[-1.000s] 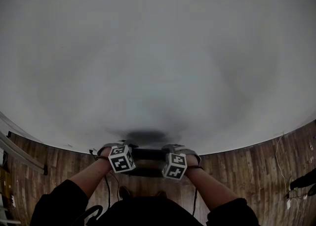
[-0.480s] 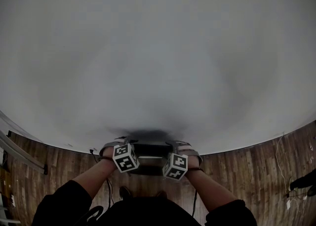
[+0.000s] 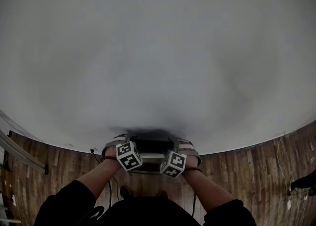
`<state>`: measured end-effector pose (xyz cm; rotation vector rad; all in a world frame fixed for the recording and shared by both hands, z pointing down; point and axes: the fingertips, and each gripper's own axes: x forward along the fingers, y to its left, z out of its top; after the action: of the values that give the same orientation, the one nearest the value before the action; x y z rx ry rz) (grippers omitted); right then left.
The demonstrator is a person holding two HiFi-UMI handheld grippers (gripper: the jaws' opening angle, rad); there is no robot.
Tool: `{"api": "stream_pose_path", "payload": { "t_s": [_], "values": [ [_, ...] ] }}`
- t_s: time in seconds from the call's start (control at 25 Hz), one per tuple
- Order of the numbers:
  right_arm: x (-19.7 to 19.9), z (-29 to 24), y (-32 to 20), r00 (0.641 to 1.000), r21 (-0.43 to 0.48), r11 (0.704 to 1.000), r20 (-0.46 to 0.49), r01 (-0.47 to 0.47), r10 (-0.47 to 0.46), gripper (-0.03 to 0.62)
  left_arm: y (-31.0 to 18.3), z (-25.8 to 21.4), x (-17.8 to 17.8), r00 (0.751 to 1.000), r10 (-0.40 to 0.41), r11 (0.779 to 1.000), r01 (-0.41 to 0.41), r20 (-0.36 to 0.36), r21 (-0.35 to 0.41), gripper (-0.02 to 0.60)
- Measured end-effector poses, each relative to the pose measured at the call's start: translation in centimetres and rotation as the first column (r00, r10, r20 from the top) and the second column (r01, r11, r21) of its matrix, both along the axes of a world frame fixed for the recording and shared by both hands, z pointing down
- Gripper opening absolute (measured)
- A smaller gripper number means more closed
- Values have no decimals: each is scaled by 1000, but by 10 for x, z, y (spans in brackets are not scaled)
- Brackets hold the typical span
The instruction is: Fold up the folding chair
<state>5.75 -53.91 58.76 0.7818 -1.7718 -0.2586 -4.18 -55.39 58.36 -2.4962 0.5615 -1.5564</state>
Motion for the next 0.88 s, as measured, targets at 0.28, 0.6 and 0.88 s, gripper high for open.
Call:
{"api": "stream_pose_path", "payload": {
  "t_s": [0.28,0.6,0.88],
  "values": [
    [-1,0,-9,1000,27,999,-6,-21,22,270,-5,-3,-5,1000,-18,1000,18,-10,7,241],
    [1,3,-20,999,31,999,-10,-33,33,273,-14,-8,-11,999,-40,999,40,1,36,222],
    [2,5,-30,999,30,998,-10,-49,50,273,-21,-10,-17,998,-62,997,62,-1,55,206]
  ]
}}
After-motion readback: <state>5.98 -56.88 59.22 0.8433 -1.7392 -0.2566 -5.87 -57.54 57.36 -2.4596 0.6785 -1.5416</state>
